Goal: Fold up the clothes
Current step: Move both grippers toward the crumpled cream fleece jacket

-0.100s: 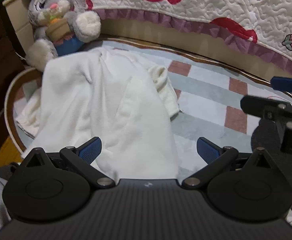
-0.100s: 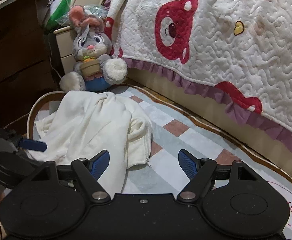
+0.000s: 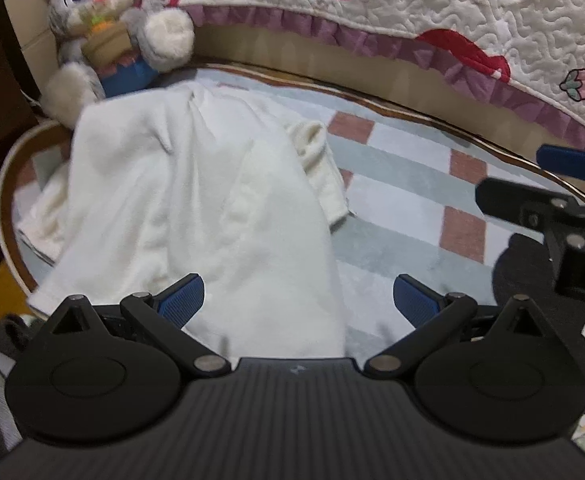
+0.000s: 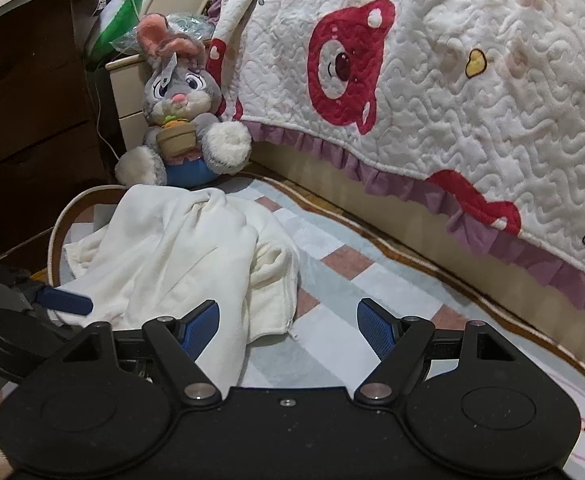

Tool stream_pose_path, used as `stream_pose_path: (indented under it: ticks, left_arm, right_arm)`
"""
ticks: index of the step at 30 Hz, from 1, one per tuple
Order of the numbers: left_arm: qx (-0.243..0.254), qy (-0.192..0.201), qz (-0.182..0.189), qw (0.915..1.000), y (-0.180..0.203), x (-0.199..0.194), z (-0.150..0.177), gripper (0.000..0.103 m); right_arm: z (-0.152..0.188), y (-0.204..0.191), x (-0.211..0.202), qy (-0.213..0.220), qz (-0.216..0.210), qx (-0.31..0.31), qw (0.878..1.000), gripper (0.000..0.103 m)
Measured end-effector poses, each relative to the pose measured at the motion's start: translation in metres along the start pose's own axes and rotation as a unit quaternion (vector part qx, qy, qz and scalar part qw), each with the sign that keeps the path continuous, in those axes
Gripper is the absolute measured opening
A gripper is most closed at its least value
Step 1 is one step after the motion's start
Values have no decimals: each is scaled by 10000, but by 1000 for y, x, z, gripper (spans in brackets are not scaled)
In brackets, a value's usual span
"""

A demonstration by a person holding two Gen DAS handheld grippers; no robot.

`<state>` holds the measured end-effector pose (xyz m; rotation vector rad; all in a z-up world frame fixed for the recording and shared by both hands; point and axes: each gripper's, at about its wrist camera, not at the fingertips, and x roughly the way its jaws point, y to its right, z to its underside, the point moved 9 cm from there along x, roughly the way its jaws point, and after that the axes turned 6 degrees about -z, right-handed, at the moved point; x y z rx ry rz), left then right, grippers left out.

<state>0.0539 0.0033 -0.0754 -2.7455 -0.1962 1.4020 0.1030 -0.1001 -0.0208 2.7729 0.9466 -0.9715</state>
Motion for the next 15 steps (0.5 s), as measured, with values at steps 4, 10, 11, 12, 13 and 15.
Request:
stream_pose_path:
  ticks: [4,10,11,12,13,15]
  left_arm:
    - [-46,-67,-3,10000,0,3,2,101]
    - [-115,-166,-7,9998,0,8,4,102]
    - [-126,-183,-8,9998,0,9,5,102]
    - [-138,-199,-9,9997,0,9,5,102]
    - [-149,-216,-9,9997,0,10,6,102]
    - [-144,-224,-16,9996,1,11,6,102]
  right_arm:
    - [-7,4,7,81,15,-90,9999,80]
    - [-5,2,9,287,58,-138,9995,80]
    - [-4,2,8,283,72,-132,9995,80]
    - [-3,3,8,268,81,-113,9995,80]
    - [-2,3,8,254,90,-94,9996,80]
    - [0,5,8,225,108,-57,9997,80]
